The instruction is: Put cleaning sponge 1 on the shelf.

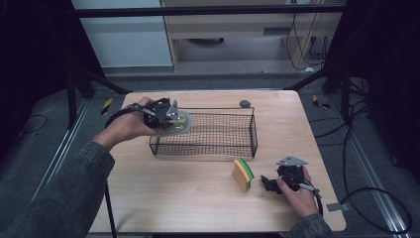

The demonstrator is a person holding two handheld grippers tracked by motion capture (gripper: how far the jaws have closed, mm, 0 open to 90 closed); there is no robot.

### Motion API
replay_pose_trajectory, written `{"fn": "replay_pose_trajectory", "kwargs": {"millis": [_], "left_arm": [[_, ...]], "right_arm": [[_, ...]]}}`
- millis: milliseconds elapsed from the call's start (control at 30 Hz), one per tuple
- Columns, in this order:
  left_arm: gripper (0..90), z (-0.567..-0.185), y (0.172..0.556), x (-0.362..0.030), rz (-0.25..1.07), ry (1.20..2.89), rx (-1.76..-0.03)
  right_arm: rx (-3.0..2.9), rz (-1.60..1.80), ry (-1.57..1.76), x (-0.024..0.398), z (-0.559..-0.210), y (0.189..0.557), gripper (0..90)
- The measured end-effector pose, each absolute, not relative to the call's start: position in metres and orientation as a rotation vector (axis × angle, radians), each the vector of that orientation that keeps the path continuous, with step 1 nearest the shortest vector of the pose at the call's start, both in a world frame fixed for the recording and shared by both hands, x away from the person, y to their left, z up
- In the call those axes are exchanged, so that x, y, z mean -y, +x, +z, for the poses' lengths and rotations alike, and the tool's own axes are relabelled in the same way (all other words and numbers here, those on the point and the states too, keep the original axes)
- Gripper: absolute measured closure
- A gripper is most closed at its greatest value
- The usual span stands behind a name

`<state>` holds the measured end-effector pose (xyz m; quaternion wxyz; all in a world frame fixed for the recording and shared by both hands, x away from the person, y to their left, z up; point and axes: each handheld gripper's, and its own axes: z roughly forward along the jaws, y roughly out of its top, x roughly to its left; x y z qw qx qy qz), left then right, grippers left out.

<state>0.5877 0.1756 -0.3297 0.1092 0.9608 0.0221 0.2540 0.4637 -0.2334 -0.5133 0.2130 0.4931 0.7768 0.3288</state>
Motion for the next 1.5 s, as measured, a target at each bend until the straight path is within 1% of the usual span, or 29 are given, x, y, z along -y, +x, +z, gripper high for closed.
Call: {"fn": "replay_pose_trajectory", "kwargs": {"millis": [200, 633, 1133, 1500], "left_arm": [[70.9, -0.334, 0.591, -0.171, 0.731, 2.836, -0.066], [70.9, -0.339, 0.596, -0.174, 0.708, 2.847, -0.079], [70.9, -0.359, 0.606, -0.174, 0.647, 2.882, -0.090], [70.8, -0.373, 0.612, -0.179, 0.595, 2.893, -0.135]], "right_arm": [[-2.156, 0.911, 1.368, 0.233, -0.513, 0.464, 0.5], [-2.157, 0.912, 1.368, 0.233, -0.513, 0.464, 0.4], [-2.154, 0.913, 1.373, 0.233, -0.513, 0.464, 0.4], [-2.153, 0.913, 1.374, 0.233, -0.513, 0.464, 0.4]]}}
